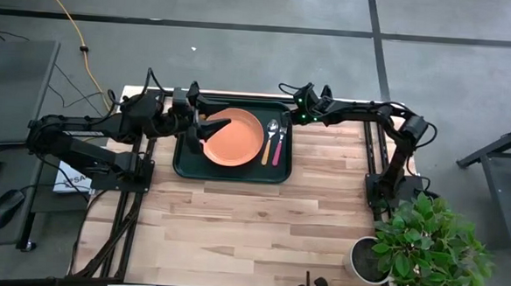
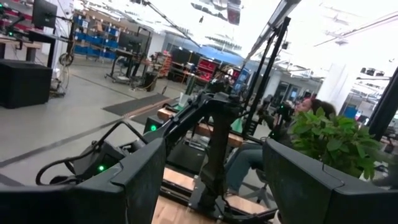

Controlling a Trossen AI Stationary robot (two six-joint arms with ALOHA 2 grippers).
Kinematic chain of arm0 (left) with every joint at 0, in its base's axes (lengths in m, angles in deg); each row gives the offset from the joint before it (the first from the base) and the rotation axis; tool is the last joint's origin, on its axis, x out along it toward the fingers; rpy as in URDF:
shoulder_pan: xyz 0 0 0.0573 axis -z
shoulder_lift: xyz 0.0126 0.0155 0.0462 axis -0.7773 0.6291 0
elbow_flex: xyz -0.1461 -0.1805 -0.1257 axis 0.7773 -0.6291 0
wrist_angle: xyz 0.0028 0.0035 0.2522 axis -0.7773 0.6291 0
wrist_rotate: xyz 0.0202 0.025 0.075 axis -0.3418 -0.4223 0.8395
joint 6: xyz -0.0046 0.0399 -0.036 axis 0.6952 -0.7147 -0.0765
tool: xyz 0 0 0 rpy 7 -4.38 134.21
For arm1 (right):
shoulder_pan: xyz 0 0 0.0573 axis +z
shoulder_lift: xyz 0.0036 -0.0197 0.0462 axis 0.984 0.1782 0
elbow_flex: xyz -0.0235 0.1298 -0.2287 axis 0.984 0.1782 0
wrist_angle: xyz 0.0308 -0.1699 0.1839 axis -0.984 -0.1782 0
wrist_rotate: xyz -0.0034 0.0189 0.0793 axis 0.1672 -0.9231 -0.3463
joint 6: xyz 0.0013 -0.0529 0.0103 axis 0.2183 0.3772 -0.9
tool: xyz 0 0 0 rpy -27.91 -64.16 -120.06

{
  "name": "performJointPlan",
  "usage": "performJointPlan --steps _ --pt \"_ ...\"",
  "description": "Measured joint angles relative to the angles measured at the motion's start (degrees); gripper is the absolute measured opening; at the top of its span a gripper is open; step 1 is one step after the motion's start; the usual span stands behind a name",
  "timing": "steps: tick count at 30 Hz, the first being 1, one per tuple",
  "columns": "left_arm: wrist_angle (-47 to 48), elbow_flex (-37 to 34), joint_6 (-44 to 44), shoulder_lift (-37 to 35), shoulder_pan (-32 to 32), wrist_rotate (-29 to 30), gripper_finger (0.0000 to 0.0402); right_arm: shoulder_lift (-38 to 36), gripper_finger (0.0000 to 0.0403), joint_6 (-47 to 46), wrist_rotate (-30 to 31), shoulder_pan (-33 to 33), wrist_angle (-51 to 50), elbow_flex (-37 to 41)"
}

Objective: Pick and place plate/cup/fork/spoon on tray
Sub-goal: Adjust the pink fork on the black serving tray, then return to Home Position

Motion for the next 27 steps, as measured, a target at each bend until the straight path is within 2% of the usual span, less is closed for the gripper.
performJointPlan --steps 14,27 --pt "0.06 0.00 -0.20 0.04 0.00 0.02 0.0250 2.50 0.0000 -0.26 -1.64 1.89 1.15 -0.03" --pt "0.06 0.00 -0.75 0.04 -0.03 0.02 0.0250 0.48 0.0000 -0.64 -2.18 1.47 2.25 0.00"
